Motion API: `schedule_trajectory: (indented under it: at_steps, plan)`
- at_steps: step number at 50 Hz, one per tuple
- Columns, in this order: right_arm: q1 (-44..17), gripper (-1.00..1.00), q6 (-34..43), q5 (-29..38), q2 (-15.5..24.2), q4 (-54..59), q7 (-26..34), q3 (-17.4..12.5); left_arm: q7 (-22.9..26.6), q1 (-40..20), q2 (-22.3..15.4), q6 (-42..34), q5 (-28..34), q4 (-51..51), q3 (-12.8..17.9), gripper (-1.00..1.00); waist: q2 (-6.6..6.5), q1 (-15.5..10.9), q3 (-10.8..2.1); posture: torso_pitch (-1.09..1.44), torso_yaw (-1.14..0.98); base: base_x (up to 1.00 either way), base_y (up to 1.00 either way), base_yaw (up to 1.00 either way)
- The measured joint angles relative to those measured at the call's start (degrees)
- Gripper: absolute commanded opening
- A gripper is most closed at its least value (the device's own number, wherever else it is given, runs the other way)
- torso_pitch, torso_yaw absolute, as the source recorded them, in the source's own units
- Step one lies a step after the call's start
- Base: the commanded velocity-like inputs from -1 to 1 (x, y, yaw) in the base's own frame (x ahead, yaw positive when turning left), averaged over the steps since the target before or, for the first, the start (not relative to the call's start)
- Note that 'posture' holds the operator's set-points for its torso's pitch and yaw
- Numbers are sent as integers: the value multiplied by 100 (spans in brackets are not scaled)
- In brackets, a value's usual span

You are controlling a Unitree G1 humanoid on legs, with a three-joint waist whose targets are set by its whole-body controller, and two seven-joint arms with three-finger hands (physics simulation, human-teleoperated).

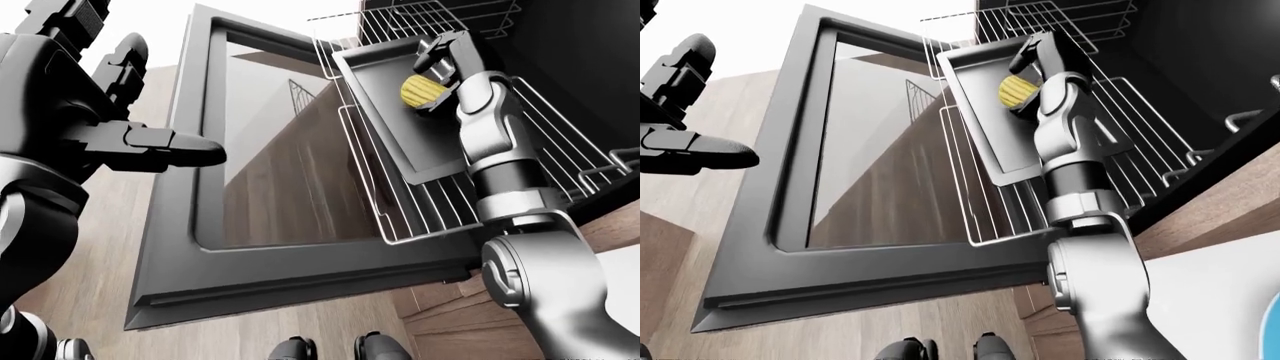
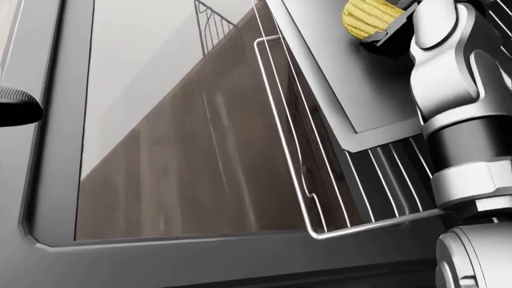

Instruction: Pick the corn from the oven and place it on the plate on the counter.

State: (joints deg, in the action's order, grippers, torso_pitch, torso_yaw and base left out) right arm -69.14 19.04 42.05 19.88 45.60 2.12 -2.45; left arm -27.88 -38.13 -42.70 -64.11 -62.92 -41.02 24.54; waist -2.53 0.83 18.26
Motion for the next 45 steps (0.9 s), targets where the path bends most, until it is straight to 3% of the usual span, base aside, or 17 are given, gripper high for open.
schedule_trajectory:
  at_steps: [5, 13, 18, 22, 27, 33, 37, 41, 45]
  plan:
    - [-200, -100, 240, 145, -87, -705, 350, 16, -98, -61, -113, 34, -167, 30, -41, 100, -35, 32, 64, 45, 0, 0, 0, 0]
    - [-36, -100, 381, 268, -173, -1120, 638, -3, -189, -119, -283, 91, -329, 110, 3, 100, -22, 66, -11, 37, 0, 0, 0, 0]
    - [243, -100, 774, 369, -254, -1908, 1137, 4, -475, -318, -603, 45, -810, 169, 92, 100, -29, 90, -57, 32, 0, -3, 0, 0]
    - [313, -100, 1012, 460, -297, -2183, 1454, 27, -808, -411, -929, 136, -1337, 247, 37, 100, -97, 52, -486, 28, 0, -19, 0, 0]
    - [251, -100, 1000, 522, -287, -2351, 1504, -25, -958, -348, -1142, 442, -1615, 148, 50, 100, -170, 24, -811, 23, 0, -19, 0, 0]
    - [291, -100, 1036, 590, -329, -2547, 1538, -33, -981, -152, -1249, 650, -1712, 149, 71, 100, -192, 15, -953, 17, 0, -19, 0, 0]
    - [368, -100, 1049, 582, -429, -2606, 1620, 54, -1000, -68, -1220, 692, -1668, 167, 30, 100, -54, -37, -1016, 13, 0, -19, 0, 0]
    - [404, -100, 999, 557, -474, -2572, 1681, 114, -976, -39, -1203, 681, -1632, 175, 6, 100, -114, 22, -1176, 9, 0, -19, 0, 0]
    - [390, -100, 1021, 606, -456, -2624, 1679, 49, -982, -66, -1237, 709, -1666, 150, 76, 100, 30, 43, -1290, 6, 0, -19, 0, 0]
